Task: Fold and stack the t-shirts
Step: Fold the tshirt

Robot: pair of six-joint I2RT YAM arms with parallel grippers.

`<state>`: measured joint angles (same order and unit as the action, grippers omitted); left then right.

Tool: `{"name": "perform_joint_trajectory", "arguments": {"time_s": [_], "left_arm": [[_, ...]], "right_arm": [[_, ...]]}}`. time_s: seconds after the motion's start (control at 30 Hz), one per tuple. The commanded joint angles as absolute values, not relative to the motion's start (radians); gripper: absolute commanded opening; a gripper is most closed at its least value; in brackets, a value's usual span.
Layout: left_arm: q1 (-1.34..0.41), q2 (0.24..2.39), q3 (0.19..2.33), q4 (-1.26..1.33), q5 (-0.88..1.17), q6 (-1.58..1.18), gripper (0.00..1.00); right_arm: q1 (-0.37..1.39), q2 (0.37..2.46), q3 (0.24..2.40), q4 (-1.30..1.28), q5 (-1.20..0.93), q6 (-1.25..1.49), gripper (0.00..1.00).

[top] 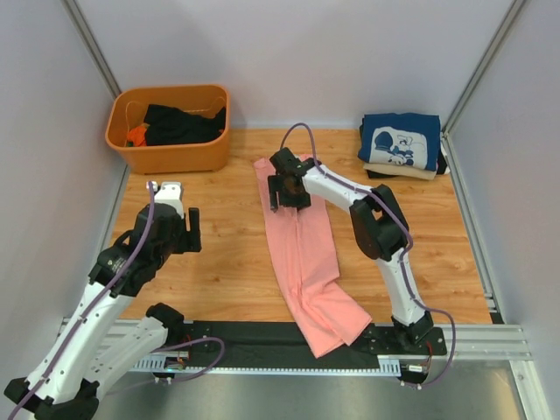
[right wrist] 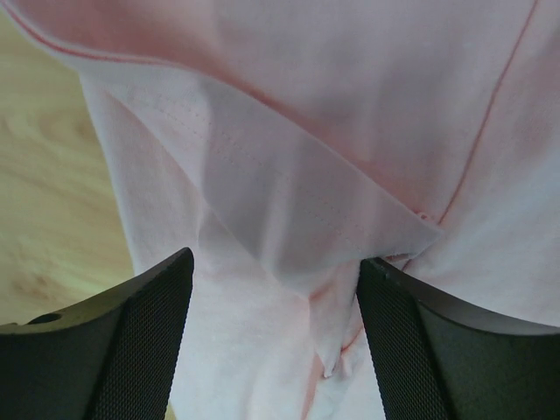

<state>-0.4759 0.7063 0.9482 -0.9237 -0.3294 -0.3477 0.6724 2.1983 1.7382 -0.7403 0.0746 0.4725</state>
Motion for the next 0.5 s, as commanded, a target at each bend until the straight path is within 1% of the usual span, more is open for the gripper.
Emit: {"name": "perform_joint_trajectory", "arguments": {"time_s": [0.0,0.03,0.07,0.13,0.2,0.27,0.3,0.37,0.47], "left_arm": [[-0.477,0.709,0.942,-0.894,-0.368,-0.307,0.8],[-0.477,0.71,0.937,-0.89,-0.374,-0.305,0.8],[-0.477,0.718,0.933,-0.882,-0.374,-0.305,0.8],[-0.477,0.736,0.931,-0.881,-0.367,-0.304,0.8],[-0.477,0.764,0.93,-0.881,-0.368,-0.304,0.8],[-0.477,0.784,0.931,-0.885,-0.371,-0.304,0.79],[-0.477,0.787,0.93,-0.884,-0.373,-0.304,0.79],[-0.477,0.801,0.928,-0.885,-0.373,-0.305,0.79],[-0.477,0.822,0.928,-0.885,-0.374,-0.302,0.79]], "right_arm": [[0.595,2.336,1.92,-0.81,0.049,0.445,0.75],[0.583,2.373,1.963,-0.851,0.045,0.436,0.75],[0.556,2.451,2.071,-0.876,0.044,0.428,0.75],[0.52,2.569,2.188,-0.935,0.034,0.42,0.74],[0.467,2.632,2.331,-0.951,0.014,0.434,0.73],[0.422,2.698,2.402,-0.942,-0.031,0.481,0.68],[0.41,2.712,2.457,-0.924,-0.035,0.501,0.68],[0.381,2.727,2.467,-0.882,-0.043,0.576,0.72],[0.361,2.703,2.415,-0.77,-0.071,0.699,0.74]]}}
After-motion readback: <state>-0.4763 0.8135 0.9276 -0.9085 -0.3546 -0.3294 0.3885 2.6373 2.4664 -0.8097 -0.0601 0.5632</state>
